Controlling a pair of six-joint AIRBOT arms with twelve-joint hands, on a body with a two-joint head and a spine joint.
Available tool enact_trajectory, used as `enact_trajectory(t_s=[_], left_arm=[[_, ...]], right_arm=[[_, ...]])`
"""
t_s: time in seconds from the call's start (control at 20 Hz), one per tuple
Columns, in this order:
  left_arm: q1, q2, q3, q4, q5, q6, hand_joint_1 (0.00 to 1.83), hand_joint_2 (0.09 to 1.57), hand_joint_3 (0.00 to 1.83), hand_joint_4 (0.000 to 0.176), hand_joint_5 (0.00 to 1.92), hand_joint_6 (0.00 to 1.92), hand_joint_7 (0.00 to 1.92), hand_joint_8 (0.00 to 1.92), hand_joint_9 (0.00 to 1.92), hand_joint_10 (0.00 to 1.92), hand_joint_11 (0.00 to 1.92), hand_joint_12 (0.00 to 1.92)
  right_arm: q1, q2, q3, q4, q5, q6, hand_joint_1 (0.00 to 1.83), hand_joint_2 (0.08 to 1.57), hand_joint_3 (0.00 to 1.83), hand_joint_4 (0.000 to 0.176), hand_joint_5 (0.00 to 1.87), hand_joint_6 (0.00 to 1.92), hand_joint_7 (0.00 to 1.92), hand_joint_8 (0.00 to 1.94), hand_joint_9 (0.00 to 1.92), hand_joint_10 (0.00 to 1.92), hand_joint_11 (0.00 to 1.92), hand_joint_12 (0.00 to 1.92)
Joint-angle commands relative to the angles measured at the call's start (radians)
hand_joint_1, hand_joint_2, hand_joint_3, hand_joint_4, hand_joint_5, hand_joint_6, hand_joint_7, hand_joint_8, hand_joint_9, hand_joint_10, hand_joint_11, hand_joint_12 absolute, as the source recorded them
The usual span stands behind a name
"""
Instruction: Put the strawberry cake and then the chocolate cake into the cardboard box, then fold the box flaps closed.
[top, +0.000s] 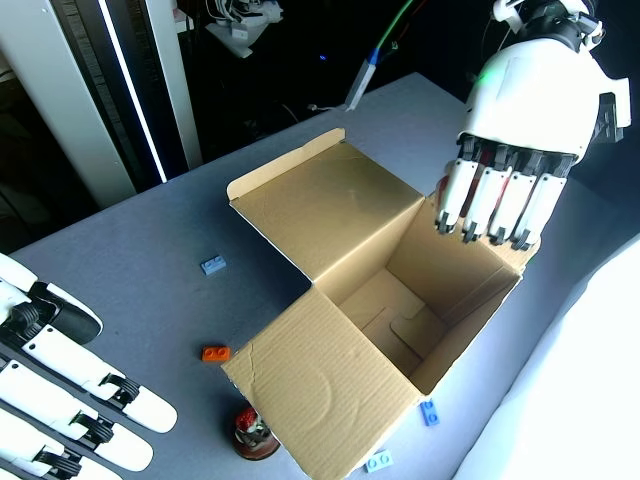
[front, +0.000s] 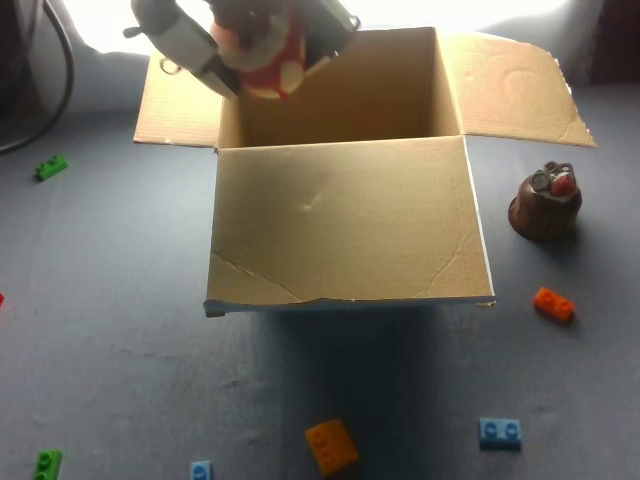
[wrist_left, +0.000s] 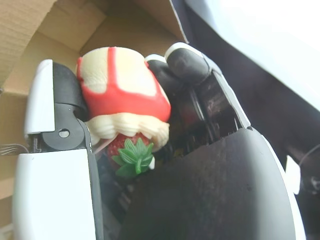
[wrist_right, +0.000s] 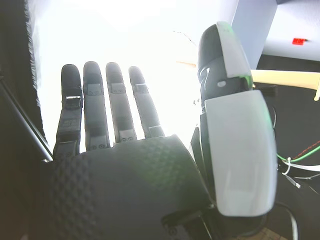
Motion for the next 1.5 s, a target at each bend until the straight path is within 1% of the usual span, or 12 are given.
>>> enact_trajectory(t_s=[0.0,0.4,0.6,0.75,0.8,0.85,0.95,1.1,1.2,1.3,1.4,1.45], left_arm=[[-0.004,0.001,0.004,-0.051,0.042,0.007,1.3,1.3,0.0,0.0,0.54,1.49,0.61,1.58,0.68,1.68,0.5,1.87],[0.05,-0.059,0.004,-0.04,0.077,0.056,1.3,1.31,0.0,0.0,0.55,1.44,0.6,1.61,0.67,1.71,0.5,1.86],[0.07,-0.103,0.045,-0.041,0.098,0.065,1.3,1.3,0.0,0.0,0.59,1.4,0.6,1.64,0.67,1.71,0.46,1.89],[0.077,-0.137,0.089,-0.036,0.113,0.074,1.14,1.33,0.0,0.0,0.52,1.51,0.65,1.66,0.53,1.72,0.4,1.92],[0.078,-0.144,0.097,-0.034,0.117,0.078,1.23,1.32,0.0,0.0,0.32,1.27,0.61,1.61,0.45,1.63,0.35,1.88],[0.08,-0.15,0.106,-0.033,0.121,0.084,1.04,1.25,0.0,0.0,0.27,1.18,0.45,1.34,0.44,1.55,0.34,1.82],[0.085,-0.151,0.109,-0.033,0.124,0.089,0.95,1.13,0.0,0.0,0.4,0.67,0.55,0.73,0.51,1.09,0.36,1.6],[0.093,-0.147,0.103,-0.033,0.124,0.089,0.77,1.06,0.0,0.015,0.46,0.2,0.57,0.16,0.48,0.58,0.23,1.42],[0.097,-0.145,0.1,-0.03,0.126,0.091,0.73,1.02,0.0,0.027,0.44,0.05,0.53,0.02,0.49,0.31,0.16,1.34],[0.098,-0.145,0.1,-0.029,0.131,0.098,0.63,1.0,0.0,0.04,0.36,0.0,0.44,0.0,0.48,0.13,0.12,1.24],[0.098,-0.144,0.1,-0.028,0.138,0.106,0.55,0.98,0.0,0.066,0.28,0.0,0.37,0.0,0.45,0.05,0.04,1.25],[0.097,-0.143,0.1,-0.028,0.142,0.11,0.51,0.98,0.0,0.068,0.26,0.0,0.35,0.0,0.44,0.04,0.03,1.26]], right_arm=[[0.015,0.013,0.006,0.004,0.122,-0.009,0.61,1.11,0.0,0.0,0.17,0.0,0.22,0.0,0.27,0.01,0.0,0.82],[0.014,0.013,0.011,0.021,0.141,-0.039,0.59,1.12,0.0,0.0,0.15,0.0,0.17,0.0,0.23,0.0,0.0,0.65],[0.014,0.012,0.015,0.047,0.142,-0.044,0.59,1.12,0.0,0.0,0.19,0.01,0.21,0.01,0.26,0.01,0.0,0.89],[0.014,0.012,0.015,0.047,0.143,-0.047,0.58,1.13,0.0,0.0,0.17,0.01,0.19,0.0,0.25,0.01,0.0,0.78],[0.014,0.012,0.015,0.047,0.145,-0.047,0.6,1.12,0.0,0.0,0.17,0.01,0.19,0.0,0.25,0.01,0.0,0.77],[0.014,0.011,0.015,0.047,0.15,-0.048,0.61,1.12,0.0,0.0,0.17,0.01,0.19,0.0,0.25,0.01,0.0,0.77],[0.014,0.011,0.015,0.047,0.155,-0.048,0.59,1.13,0.0,0.0,0.17,0.0,0.19,0.0,0.24,0.0,0.0,0.74],[0.013,0.011,0.015,0.047,0.156,-0.048,0.61,1.12,0.0,0.0,0.18,0.01,0.19,0.0,0.23,0.0,0.0,0.71],[0.012,0.011,0.015,0.047,0.156,-0.048,0.63,1.12,0.0,0.0,0.19,0.01,0.2,0.0,0.23,0.01,0.0,0.72],[0.006,0.011,0.016,0.047,0.157,-0.048,0.6,1.12,0.0,0.0,0.17,0.0,0.2,0.0,0.23,0.0,0.0,0.7],[0.0,0.006,0.021,0.047,0.157,-0.048,0.6,1.11,0.0,0.0,0.18,0.0,0.2,0.0,0.25,0.01,0.0,0.8],[-0.004,0.002,0.026,0.055,0.157,-0.048,0.6,1.11,0.0,0.0,0.19,0.0,0.2,0.0,0.26,0.01,0.0,0.81]])
